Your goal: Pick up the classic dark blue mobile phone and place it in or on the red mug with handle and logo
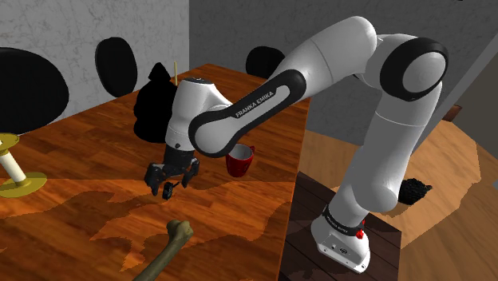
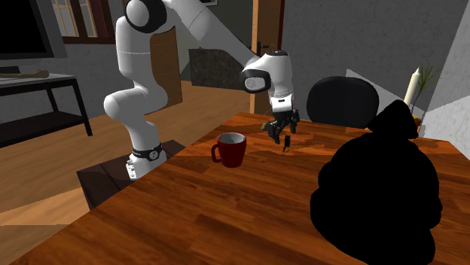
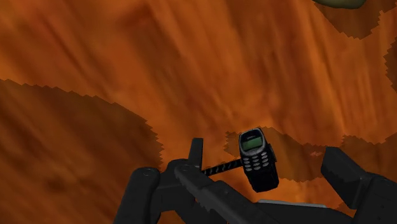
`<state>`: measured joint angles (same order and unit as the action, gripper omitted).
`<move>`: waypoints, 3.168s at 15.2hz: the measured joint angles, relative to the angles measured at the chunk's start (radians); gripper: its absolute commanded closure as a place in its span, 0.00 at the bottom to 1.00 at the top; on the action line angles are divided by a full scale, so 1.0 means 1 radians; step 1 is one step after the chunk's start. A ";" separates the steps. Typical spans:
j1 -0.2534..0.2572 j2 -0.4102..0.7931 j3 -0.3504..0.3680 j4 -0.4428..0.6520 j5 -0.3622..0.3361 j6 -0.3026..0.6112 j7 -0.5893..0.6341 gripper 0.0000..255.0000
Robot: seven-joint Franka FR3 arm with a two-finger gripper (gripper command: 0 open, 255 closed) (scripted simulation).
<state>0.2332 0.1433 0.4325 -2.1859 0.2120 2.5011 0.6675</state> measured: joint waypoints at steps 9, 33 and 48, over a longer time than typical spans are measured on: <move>0.000 0.000 0.000 0.000 0.000 0.000 0.000 1.00; -0.017 -0.146 -0.004 0.133 0.028 -0.270 0.017 1.00; -0.045 -0.289 -0.048 0.159 0.077 -0.445 -0.038 1.00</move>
<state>0.1878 -0.1456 0.3845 -2.0271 0.2892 2.0559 0.6298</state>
